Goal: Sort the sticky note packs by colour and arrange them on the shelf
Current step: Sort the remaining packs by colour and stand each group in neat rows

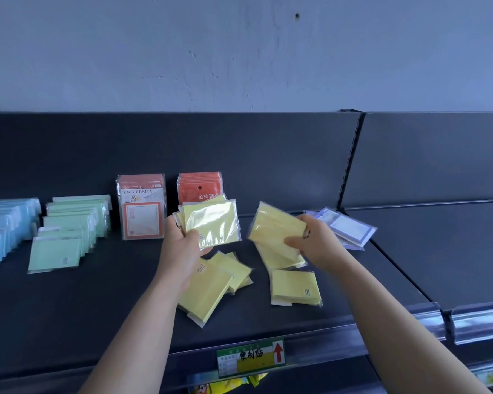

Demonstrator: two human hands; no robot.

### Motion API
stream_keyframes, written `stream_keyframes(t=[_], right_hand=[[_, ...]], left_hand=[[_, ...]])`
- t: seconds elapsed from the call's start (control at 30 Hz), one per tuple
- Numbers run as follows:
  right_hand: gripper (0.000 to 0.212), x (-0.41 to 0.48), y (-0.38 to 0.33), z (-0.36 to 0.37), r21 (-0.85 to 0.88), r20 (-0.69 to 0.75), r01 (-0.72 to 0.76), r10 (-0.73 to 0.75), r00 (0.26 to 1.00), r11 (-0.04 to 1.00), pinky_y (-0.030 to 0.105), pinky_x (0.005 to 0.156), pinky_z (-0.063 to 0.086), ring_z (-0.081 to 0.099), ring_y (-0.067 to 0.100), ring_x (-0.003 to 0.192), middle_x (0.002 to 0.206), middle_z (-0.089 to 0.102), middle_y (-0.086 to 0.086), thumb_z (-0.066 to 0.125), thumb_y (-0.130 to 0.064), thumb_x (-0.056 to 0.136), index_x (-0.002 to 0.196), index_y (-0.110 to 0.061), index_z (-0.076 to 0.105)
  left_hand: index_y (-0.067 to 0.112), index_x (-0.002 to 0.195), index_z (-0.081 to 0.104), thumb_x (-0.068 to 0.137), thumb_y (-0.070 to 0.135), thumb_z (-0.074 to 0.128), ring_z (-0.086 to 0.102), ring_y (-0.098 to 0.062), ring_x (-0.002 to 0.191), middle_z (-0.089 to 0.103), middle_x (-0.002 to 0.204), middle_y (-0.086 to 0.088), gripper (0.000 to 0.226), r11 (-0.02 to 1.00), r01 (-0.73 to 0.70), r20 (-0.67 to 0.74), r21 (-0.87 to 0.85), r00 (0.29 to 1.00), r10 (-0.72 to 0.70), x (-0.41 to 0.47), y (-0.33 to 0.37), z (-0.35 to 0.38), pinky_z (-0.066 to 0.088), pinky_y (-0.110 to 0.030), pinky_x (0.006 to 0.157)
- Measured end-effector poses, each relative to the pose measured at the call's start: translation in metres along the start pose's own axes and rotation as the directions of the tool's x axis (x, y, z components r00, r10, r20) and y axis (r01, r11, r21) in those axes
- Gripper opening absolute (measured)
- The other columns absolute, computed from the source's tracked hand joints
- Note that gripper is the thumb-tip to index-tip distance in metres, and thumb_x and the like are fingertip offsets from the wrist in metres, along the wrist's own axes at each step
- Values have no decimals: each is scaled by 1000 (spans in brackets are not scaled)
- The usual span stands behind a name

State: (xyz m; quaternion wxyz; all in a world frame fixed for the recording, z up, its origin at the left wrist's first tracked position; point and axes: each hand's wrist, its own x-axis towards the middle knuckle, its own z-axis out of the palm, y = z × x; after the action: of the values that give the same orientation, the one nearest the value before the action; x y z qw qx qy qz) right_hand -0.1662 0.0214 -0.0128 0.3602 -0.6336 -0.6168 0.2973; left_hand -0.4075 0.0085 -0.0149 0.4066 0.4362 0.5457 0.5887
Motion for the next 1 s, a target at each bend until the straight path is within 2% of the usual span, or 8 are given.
stream_keyframes(t=[0.13, 0.33, 0.47, 0.57, 0.63, 0.73, 0.87, 1.0], right_hand=[[33, -2, 0, -8, 485, 46, -15, -8, 999, 875, 40, 81, 58, 65, 26, 86, 96, 65, 15, 72, -1, 81, 106, -17, 59], [45, 1, -7, 9, 503, 66, -30, -3, 998, 864, 41, 81, 58, 69, 31, 91, 95, 73, 13, 77, 2, 74, 111, -9, 54], [33, 3, -7, 18, 380, 45, 44, -66, 997, 924, 32, 81, 55, 67, 22, 83, 90, 70, 8, 82, -11, 73, 101, -14, 64], [20, 9, 1, 11, 5, -23, 58, -58, 998, 998, 29, 66, 43, 52, 15, 70, 78, 53, -4, 72, -29, 83, 92, -19, 57], [36, 7, 7, 8, -280, 14, 1, 3, 1000, 960, 28, 55, 31, 39, 15, 60, 68, 41, -3, 70, -36, 81, 74, -16, 41], [50, -1, 4, 13, -522, 52, -66, 109, 993, 851, 28, 50, 31, 43, 15, 60, 69, 46, -2, 75, -50, 68, 69, -16, 38], [50, 0, -5, 8, -537, 102, -95, 176, 979, 838, 28, 53, 34, 47, 17, 60, 66, 50, -2, 80, -48, 64, 71, -15, 42], [47, 2, -1, 0, -480, 165, -138, 243, 956, 867, 27, 52, 32, 46, 13, 60, 68, 51, -2, 82, -41, 66, 74, -14, 44]], left_hand=[[19, 112, 44, 94, -4, 38, 69, -8, 82, 55, 119, -1, 30, 999, 1, 73, -39, 997, 2, -3, 7, 6, 57, -47, 85], [11, 117, 43, 101, 10, 42, 64, -22, 99, 59, 117, -6, 16, 999, -37, 268, -39, 962, 46, -14, 13, 25, 59, -35, 69], [21, 114, 42, 97, 19, 55, 66, -15, 82, 62, 106, 0, 22, 985, -129, 258, 117, 961, 96, -14, 9, 31, 59, -34, 70], [20, 112, 41, 98, 14, 51, 64, -12, 82, 59, 105, 5, 18, 983, -158, 126, 88, 981, 147, -12, 6, 24, 55, -29, 64], [20, 116, 39, 100, 14, 47, 64, -12, 87, 58, 108, 8, 19, 987, -145, 56, 63, 988, 141, -9, 6, 15, 57, -31, 68], [22, 115, 39, 100, 17, 46, 67, -12, 83, 59, 111, 6, 18, 995, -85, 19, 56, 996, 84, -5, 2, 6, 59, -40, 76], [23, 111, 40, 99, 19, 47, 68, -23, 92, 60, 114, 1, 15, 997, -57, 18, 60, 998, 56, -6, -3, 4, 57, -34, 67], [24, 110, 40, 99, 17, 47, 68, -19, 85, 61, 111, 4, 14, 998, -52, 14, 43, 999, 51, -9, 0, 3, 58, -43, 79]])
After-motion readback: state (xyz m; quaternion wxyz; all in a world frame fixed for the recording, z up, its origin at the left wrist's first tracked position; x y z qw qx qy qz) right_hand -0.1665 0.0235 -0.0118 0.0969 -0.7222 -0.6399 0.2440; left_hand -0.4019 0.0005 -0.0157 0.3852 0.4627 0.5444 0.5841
